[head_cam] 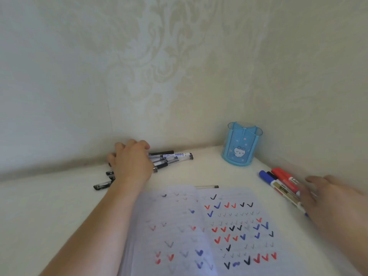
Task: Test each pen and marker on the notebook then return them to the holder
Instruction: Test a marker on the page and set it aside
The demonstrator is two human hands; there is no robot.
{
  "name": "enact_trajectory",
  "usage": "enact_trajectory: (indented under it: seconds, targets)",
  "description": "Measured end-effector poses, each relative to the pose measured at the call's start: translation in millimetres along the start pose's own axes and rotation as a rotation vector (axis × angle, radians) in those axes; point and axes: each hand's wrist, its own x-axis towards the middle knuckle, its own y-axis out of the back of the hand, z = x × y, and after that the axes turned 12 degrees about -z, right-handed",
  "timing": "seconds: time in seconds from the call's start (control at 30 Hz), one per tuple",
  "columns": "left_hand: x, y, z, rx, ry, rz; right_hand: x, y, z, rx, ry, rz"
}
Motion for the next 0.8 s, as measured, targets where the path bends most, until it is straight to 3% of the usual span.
enact_trajectory:
  seconds: [0.13,0.23,0.33,0.5,0.7,0.8]
  targets:
    - [7.0,4.9,-4.7,-0.193,-0.014,0.150,-11.5,69.5,-68.3,-0.040,0.275,0.038]
    - [8.9,4.6,-2.3,-0.279,-0.098,0.242,5.1,91.6,-131.6,0.103,0.560,-0.103]
    - [12.5,9.5,-7.3,-0.390,-0.043,0.312,39.0,76.1,-201.0,0.223,0.728,-0.166]
    - [14.5,13.5,-11.5,-0.483,-0.001,0.374,78.6,33.0,-270.6,0.155,0.719,-0.222]
    - [14.1,9.1,-6.7,-0.473,-0.077,0.351,91.8,20.2,-271.3,0.234,0.683,-0.221]
    - [11.9,8.8,-3.0,-0.503,-0.153,0.336,89.6,30.3,-258.6,0.309,0.673,-0.132]
